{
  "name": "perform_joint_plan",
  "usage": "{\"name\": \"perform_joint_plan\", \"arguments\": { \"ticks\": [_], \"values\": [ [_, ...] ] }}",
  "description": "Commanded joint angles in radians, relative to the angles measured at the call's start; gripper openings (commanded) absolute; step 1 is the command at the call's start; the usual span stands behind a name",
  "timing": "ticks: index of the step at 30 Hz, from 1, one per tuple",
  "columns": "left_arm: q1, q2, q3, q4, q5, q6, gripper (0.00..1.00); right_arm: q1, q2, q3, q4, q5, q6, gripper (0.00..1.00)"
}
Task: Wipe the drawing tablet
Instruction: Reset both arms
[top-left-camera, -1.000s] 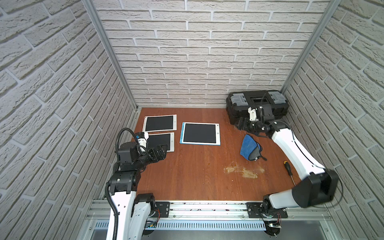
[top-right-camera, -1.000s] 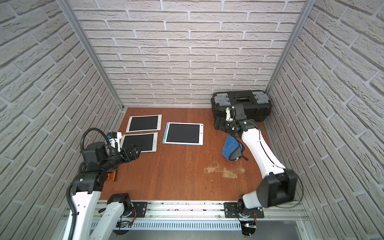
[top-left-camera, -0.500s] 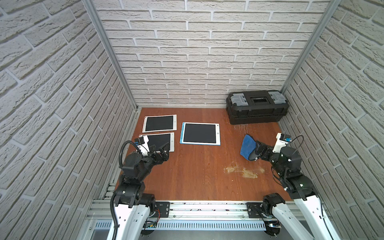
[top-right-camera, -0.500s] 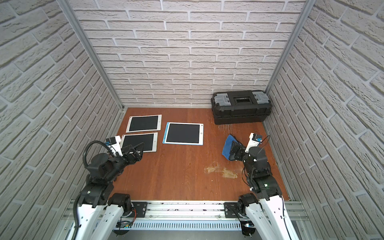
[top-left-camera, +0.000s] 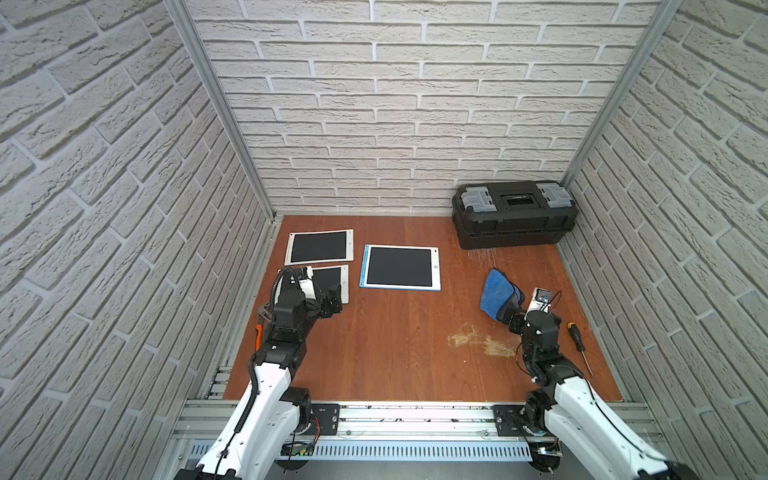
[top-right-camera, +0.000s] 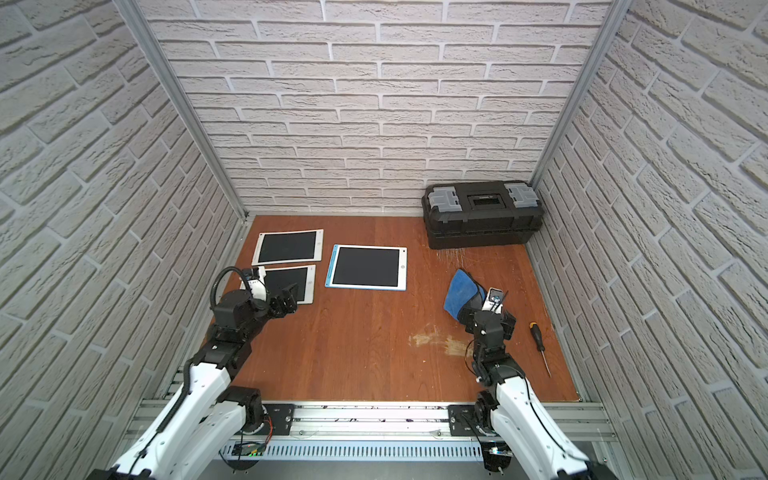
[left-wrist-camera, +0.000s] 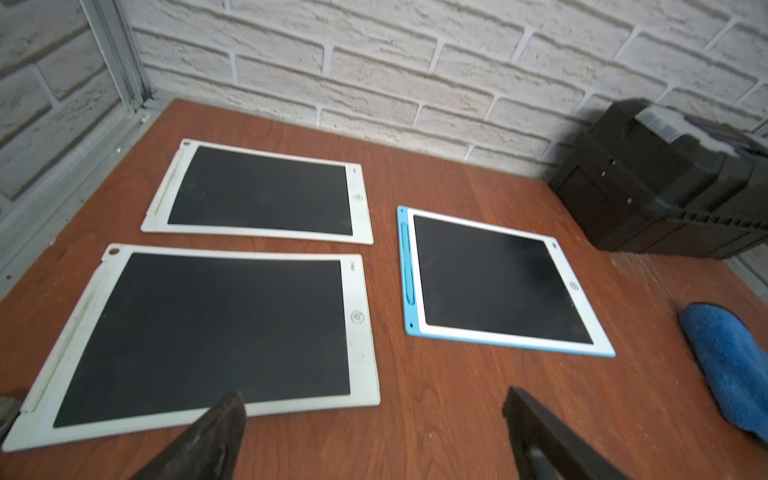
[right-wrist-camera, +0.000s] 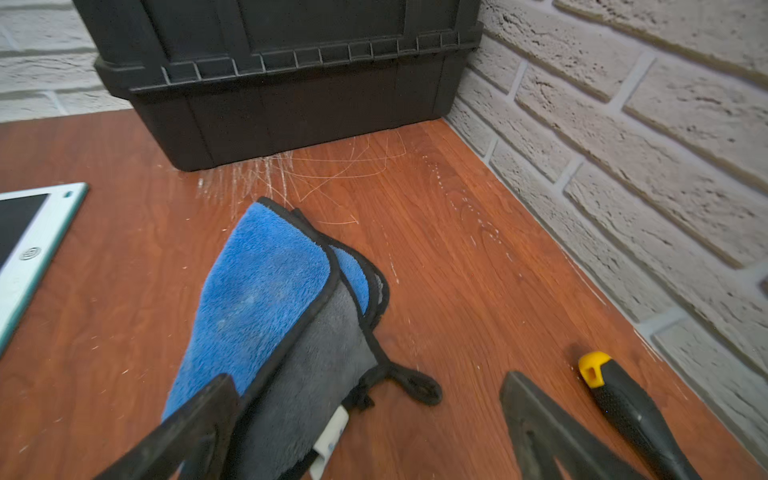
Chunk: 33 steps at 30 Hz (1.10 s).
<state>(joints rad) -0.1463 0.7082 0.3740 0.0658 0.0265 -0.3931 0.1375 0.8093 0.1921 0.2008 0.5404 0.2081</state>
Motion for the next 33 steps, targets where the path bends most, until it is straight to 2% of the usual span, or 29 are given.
{"name": "perform_joint_plan", "arguments": {
  "ticks": [1, 5, 10, 15, 16, 19, 22, 25, 29, 33],
  "values": [
    [-0.005, -0.027, -0.096, 0.205, -0.049, 0.013, 0.98, -0.006, 0.204, 0.058, 0.382, 0.065, -0.085, 0.99],
    [-0.009, -0.019, -0.163, 0.340, -0.074, 0.006, 0.98, -0.013, 0.421, 0.064, 0.606, 0.051, -0.125, 1.00],
    [-0.010, 0.041, -0.184, 0.432, -0.152, -0.006, 0.98, -0.012, 0.608, 0.105, 0.744, -0.013, -0.205, 0.95],
    [-0.010, 0.055, -0.187, 0.485, -0.084, 0.114, 0.98, -0.015, 0.635, 0.174, 0.633, -0.060, -0.212, 0.96],
    [-0.010, 0.054, -0.188, 0.493, -0.068, 0.138, 0.98, -0.023, 0.647, 0.201, 0.595, -0.069, -0.206, 0.99],
    [-0.010, 0.055, -0.200, 0.520, -0.071, 0.180, 0.98, -0.061, 0.669, 0.254, 0.512, -0.147, -0.187, 1.00],
    [-0.010, 0.052, -0.214, 0.520, -0.125, 0.195, 0.98, -0.070, 0.704, 0.207, 0.632, -0.201, -0.203, 1.00],
    [-0.009, 0.006, -0.236, 0.513, -0.149, 0.202, 0.98, -0.076, 0.704, 0.217, 0.607, -0.215, -0.198, 1.00],
    [-0.001, -0.101, -0.275, 0.482, -0.232, 0.272, 0.98, -0.073, 0.688, 0.200, 0.612, -0.215, -0.198, 1.00],
    [0.048, -0.225, -0.343, 0.458, -0.285, 0.284, 0.98, -0.037, 0.696, 0.152, 0.723, -0.220, -0.250, 1.00]
  ]
}}
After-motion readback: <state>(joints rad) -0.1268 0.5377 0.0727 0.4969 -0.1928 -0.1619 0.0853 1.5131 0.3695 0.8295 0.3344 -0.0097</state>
